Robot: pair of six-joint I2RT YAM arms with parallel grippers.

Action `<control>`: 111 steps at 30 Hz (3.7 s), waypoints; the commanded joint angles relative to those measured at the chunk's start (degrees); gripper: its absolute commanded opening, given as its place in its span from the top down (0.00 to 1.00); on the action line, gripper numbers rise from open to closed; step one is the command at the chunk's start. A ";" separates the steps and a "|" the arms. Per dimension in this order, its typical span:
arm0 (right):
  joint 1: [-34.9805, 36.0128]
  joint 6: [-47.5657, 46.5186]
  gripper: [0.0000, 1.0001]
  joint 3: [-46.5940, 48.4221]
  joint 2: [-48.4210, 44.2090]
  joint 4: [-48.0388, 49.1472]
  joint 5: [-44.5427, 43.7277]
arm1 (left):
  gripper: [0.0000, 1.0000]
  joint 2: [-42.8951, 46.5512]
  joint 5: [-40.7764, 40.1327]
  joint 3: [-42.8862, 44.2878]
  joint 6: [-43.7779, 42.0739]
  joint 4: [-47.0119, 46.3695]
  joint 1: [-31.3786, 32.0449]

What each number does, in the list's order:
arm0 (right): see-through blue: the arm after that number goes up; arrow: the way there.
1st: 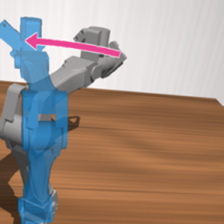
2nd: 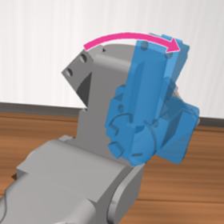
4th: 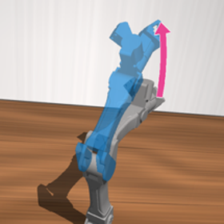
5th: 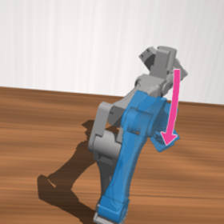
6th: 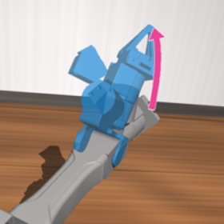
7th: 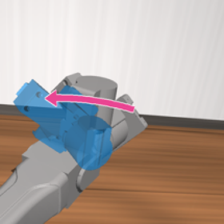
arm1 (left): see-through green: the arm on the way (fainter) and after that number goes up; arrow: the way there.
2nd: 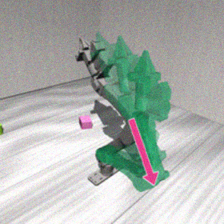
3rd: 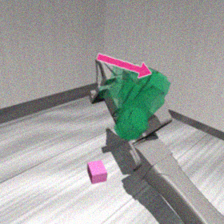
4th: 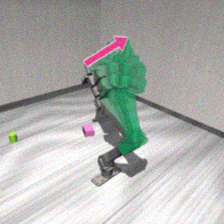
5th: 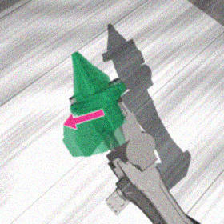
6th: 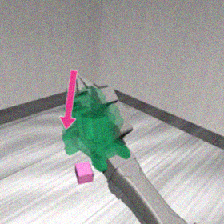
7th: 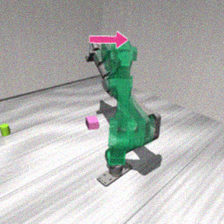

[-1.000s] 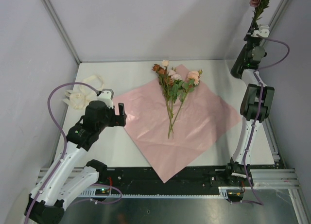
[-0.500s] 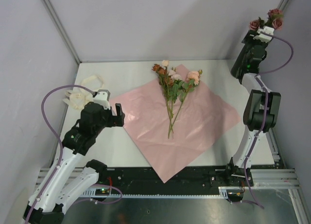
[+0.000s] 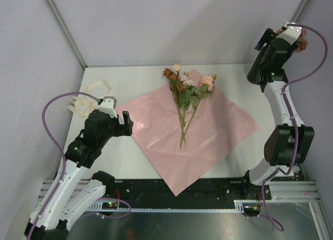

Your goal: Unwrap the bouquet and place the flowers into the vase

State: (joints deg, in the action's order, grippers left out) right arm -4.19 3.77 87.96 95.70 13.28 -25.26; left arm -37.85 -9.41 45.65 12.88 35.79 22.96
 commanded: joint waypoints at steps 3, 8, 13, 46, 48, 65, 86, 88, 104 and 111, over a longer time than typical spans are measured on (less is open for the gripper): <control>0.87 9.07 0.02 -0.68 -10.03 -24.46 2.44 | 0.00 1.13 0.20 0.26 -0.98 -0.89 -0.28; -0.37 9.17 0.02 -0.39 -11.80 -29.59 3.92 | 0.00 1.21 0.43 0.06 -0.85 -0.88 -0.25; 0.21 8.84 0.04 3.58 -13.00 -38.73 8.27 | 0.00 1.46 0.08 -0.03 -0.91 -0.86 -0.27; 39.15 23.98 0.56 -13.63 0.45 -28.96 19.92 | 0.00 1.73 -0.57 -0.19 -1.02 -0.85 -0.27; 38.96 26.24 0.59 -13.96 2.45 -29.06 18.71 | 0.00 1.68 -0.53 -0.20 -1.02 -0.89 -0.28; 31.98 38.41 0.65 -16.51 11.24 -24.85 12.09 | 0.00 0.87 -0.80 -0.27 -0.93 -0.86 -0.28; 28.23 40.08 0.67 -16.30 17.45 -19.19 13.20 | 0.00 0.79 -1.08 -0.21 -1.02 -0.82 -0.23; 28.15 39.98 0.67 -16.19 17.95 -18.82 13.23 | 0.00 0.76 -1.12 -0.21 -0.98 -0.88 -0.27; 28.33 34.29 1.00 -16.52 10.73 -17.22 11.36 | 0.00 0.78 -1.34 -0.30 -1.02 -0.82 -0.27; 29.43 29.20 1.00 -17.03 0.89 -18.15 5.13 | 0.00 0.74 -1.35 -0.30 -1.01 -0.89 -0.26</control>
State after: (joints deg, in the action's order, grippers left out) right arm 24.62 37.06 70.67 104.36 -6.20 -14.41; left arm -37.12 -9.98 45.65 12.91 35.77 22.96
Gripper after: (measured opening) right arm 0.035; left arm 0.996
